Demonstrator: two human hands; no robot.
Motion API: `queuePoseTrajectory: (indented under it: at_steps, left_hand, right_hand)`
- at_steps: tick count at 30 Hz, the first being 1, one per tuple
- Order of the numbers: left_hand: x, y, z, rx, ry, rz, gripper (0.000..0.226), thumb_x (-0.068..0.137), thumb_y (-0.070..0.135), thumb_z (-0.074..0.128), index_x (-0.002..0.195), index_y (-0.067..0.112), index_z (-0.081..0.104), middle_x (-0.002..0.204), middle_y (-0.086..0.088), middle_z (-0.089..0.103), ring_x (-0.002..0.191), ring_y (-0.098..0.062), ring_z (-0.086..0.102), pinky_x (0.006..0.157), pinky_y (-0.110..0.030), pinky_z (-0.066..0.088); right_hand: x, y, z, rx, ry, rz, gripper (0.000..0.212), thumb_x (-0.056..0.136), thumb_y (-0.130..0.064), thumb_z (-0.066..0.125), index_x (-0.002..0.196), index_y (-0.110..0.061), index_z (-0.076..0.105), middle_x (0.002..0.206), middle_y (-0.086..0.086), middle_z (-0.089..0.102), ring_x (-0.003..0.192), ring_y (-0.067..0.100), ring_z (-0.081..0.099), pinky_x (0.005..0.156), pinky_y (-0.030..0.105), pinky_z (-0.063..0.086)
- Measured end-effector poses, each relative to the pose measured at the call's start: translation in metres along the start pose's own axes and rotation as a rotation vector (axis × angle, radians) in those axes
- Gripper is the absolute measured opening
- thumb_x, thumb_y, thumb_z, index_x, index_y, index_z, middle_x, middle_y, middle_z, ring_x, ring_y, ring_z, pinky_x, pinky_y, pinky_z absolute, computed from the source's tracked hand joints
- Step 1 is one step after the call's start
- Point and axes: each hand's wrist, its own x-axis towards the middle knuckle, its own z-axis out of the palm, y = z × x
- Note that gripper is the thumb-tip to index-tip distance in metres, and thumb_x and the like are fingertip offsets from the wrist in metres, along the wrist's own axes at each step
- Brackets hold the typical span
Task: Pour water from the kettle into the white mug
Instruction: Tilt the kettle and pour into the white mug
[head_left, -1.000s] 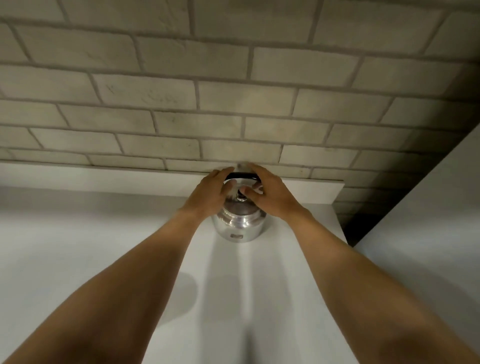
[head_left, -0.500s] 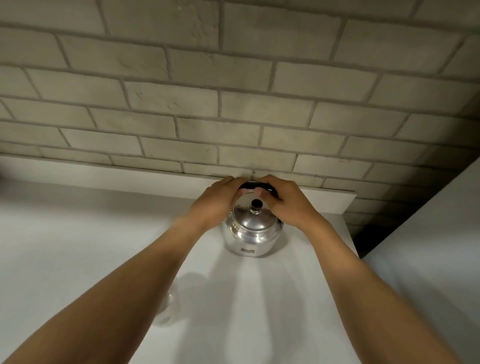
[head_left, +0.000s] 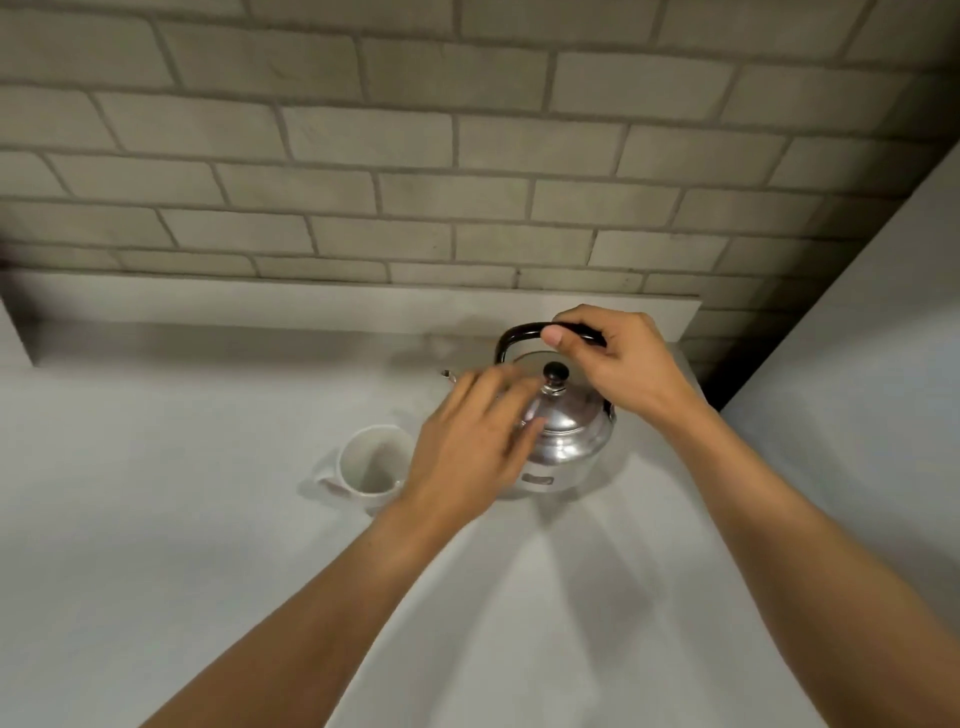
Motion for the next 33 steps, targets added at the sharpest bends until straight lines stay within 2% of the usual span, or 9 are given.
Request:
queuePoseTrajectory:
  at_steps: [5, 9, 12, 14, 17, 21, 23, 26, 33]
  left_hand:
    - [-0.043, 0.007, 0.012, 0.117, -0.074, 0.084, 0.045, 0.102, 0.034, 0.064, 0.144, 0.017, 0.060, 0.147, -0.003, 0.061, 0.134, -0.029, 0.057, 0.099, -0.043, 0.058]
    - [-0.059, 0.011, 0.016, 0.103, -0.073, 0.109, 0.050, 0.101, 0.030, 0.067, 0.145, 0.010, 0.057, 0.148, -0.010, 0.060, 0.138, -0.033, 0.055, 0.108, -0.044, 0.053]
    - [-0.068, 0.013, 0.017, 0.092, -0.084, 0.100, 0.047, 0.104, 0.029, 0.058, 0.148, 0.010, 0.054, 0.147, -0.011, 0.059, 0.141, -0.033, 0.052, 0.111, -0.043, 0.052]
    - [-0.072, 0.014, 0.016, 0.058, -0.085, 0.089, 0.045, 0.106, 0.027, 0.051, 0.148, 0.011, 0.054, 0.146, -0.011, 0.060, 0.140, -0.033, 0.052, 0.105, -0.045, 0.056]
    - [-0.078, 0.014, 0.012, 0.011, -0.071, 0.071, 0.043, 0.106, 0.025, 0.053, 0.148, 0.012, 0.054, 0.145, -0.011, 0.060, 0.138, -0.035, 0.052, 0.091, -0.050, 0.061]
    - [-0.081, 0.015, 0.003, -0.008, 0.003, 0.063, 0.039, 0.105, 0.022, 0.059, 0.142, 0.009, 0.061, 0.141, -0.012, 0.063, 0.134, -0.035, 0.056, 0.089, -0.049, 0.061]
    - [-0.080, 0.018, 0.000, -0.015, 0.065, 0.041, 0.035, 0.103, 0.021, 0.062, 0.136, 0.008, 0.066, 0.137, -0.012, 0.066, 0.130, -0.035, 0.061, 0.085, -0.047, 0.063]
    - [-0.078, 0.020, -0.003, -0.044, 0.111, 0.001, 0.033, 0.101, 0.019, 0.067, 0.132, 0.008, 0.069, 0.133, -0.013, 0.068, 0.125, -0.036, 0.063, 0.076, -0.049, 0.064]
    - [-0.079, 0.015, -0.004, -0.117, 0.145, -0.075, 0.036, 0.097, 0.015, 0.071, 0.132, 0.004, 0.069, 0.129, -0.017, 0.070, 0.120, -0.039, 0.065, 0.083, -0.051, 0.063]
  right_hand:
    - [-0.024, -0.017, -0.003, -0.038, -0.008, -0.008, 0.022, 0.095, -0.044, 0.069, 0.099, -0.027, 0.081, 0.076, -0.040, 0.068, 0.075, -0.013, 0.064, 0.068, 0.002, 0.039]
    - [-0.039, -0.031, -0.002, -0.059, -0.029, -0.034, 0.027, 0.094, -0.050, 0.066, 0.100, -0.028, 0.080, 0.082, -0.022, 0.076, 0.080, -0.002, 0.068, 0.069, 0.010, 0.045]
    - [-0.048, -0.039, 0.001, -0.090, -0.052, -0.066, 0.027, 0.095, -0.049, 0.066, 0.101, -0.027, 0.080, 0.085, -0.009, 0.079, 0.081, 0.008, 0.070, 0.070, 0.015, 0.049]
    - [-0.052, -0.045, 0.001, -0.117, -0.071, -0.084, 0.026, 0.097, -0.046, 0.067, 0.102, -0.024, 0.080, 0.085, -0.006, 0.079, 0.081, 0.010, 0.069, 0.069, 0.011, 0.047]
    - [-0.054, -0.056, 0.002, -0.159, -0.101, -0.103, 0.026, 0.098, -0.043, 0.068, 0.104, -0.021, 0.080, 0.085, -0.004, 0.079, 0.078, 0.012, 0.069, 0.068, 0.012, 0.047]
    - [-0.049, -0.076, 0.000, -0.203, -0.148, -0.147, 0.029, 0.098, -0.045, 0.066, 0.107, -0.021, 0.080, 0.087, -0.002, 0.079, 0.077, 0.015, 0.070, 0.073, 0.026, 0.052]
    - [-0.044, -0.087, -0.001, -0.223, -0.182, -0.177, 0.029, 0.098, -0.046, 0.065, 0.108, -0.023, 0.080, 0.089, -0.004, 0.079, 0.078, 0.017, 0.070, 0.075, 0.036, 0.056]
    - [-0.035, -0.099, 0.001, -0.252, -0.210, -0.204, 0.028, 0.097, -0.047, 0.067, 0.108, -0.025, 0.081, 0.090, -0.003, 0.080, 0.078, 0.018, 0.070, 0.079, 0.042, 0.057]
    - [-0.018, -0.114, 0.011, -0.342, -0.299, -0.292, 0.032, 0.097, -0.048, 0.065, 0.114, -0.025, 0.081, 0.098, -0.002, 0.083, 0.089, 0.020, 0.074, 0.084, 0.044, 0.058]
